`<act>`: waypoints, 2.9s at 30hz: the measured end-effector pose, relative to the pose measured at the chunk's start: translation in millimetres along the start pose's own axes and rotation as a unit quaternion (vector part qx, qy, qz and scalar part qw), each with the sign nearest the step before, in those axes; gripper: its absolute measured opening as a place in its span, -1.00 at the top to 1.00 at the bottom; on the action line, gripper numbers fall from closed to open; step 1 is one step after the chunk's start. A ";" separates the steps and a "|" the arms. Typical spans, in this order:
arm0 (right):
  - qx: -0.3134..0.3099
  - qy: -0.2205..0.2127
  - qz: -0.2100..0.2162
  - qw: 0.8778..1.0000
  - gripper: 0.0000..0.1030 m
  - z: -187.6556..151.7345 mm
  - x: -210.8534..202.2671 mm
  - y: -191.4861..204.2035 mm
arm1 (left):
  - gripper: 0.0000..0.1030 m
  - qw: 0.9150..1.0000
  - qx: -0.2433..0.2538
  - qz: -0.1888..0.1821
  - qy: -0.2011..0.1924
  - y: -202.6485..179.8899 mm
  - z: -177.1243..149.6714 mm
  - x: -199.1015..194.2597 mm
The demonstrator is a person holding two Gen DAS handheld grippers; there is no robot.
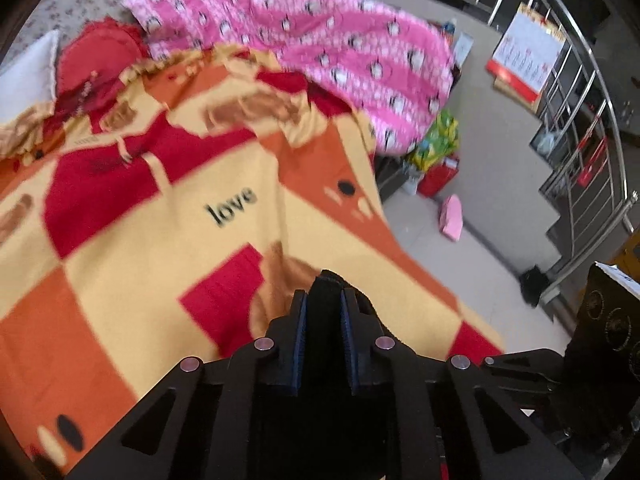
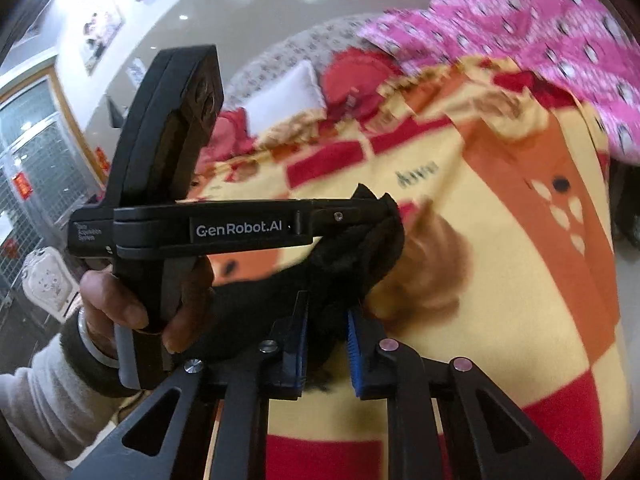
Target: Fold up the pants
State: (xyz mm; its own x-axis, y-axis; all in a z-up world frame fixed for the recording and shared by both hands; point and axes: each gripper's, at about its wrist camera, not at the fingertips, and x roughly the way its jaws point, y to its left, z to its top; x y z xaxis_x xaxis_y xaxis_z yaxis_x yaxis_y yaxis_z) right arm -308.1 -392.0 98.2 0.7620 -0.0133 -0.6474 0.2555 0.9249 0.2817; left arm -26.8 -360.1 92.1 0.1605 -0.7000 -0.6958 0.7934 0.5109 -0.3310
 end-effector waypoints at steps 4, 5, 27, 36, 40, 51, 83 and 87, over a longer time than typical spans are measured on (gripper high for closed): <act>-0.042 -0.014 0.019 0.999 0.69 17.9 -6.7 37.2 | 0.71 0.999 -0.013 0.011 -0.044 12.6 -9.4 -58.9; -0.054 -0.015 0.026 0.998 0.69 21.8 -6.1 49.4 | 0.72 0.998 -0.016 0.015 -0.052 16.5 -13.9 -70.9; -0.133 0.197 0.203 0.950 -0.12 -27.7 152.2 204.9 | 0.28 0.950 -0.252 0.169 -0.079 120.2 -217.9 -221.0; -0.114 0.117 0.065 0.984 -0.10 9.7 128.5 135.5 | -0.27 0.948 -0.262 0.165 -0.070 106.5 -220.4 -193.0; -0.110 0.127 0.036 0.985 0.34 4.5 146.0 123.5 | 0.26 0.943 -0.268 0.190 -0.057 113.9 -211.3 -168.6; -0.147 0.126 0.049 0.980 0.31 1.9 135.7 145.2 | 0.75 0.944 -0.269 0.182 -0.058 103.4 -214.5 -179.6; -0.147 0.136 0.027 0.979 0.04 -13.6 122.8 136.4 | 0.22 0.935 -0.218 0.272 -0.065 96.3 -209.9 -167.8; -0.152 0.135 0.031 0.979 -0.02 -19.1 129.5 135.0 | 0.19 0.934 -0.215 0.275 -0.073 98.3 -206.6 -164.4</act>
State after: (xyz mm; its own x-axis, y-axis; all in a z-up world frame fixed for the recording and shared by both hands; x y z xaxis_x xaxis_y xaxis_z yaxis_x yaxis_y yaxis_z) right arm -186.3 -261.6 38.9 0.5747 0.1097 -0.8110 -0.0068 0.9916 0.1293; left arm -96.5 -91.7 42.3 0.5782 -0.3180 -0.7514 0.2635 0.9443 -0.1970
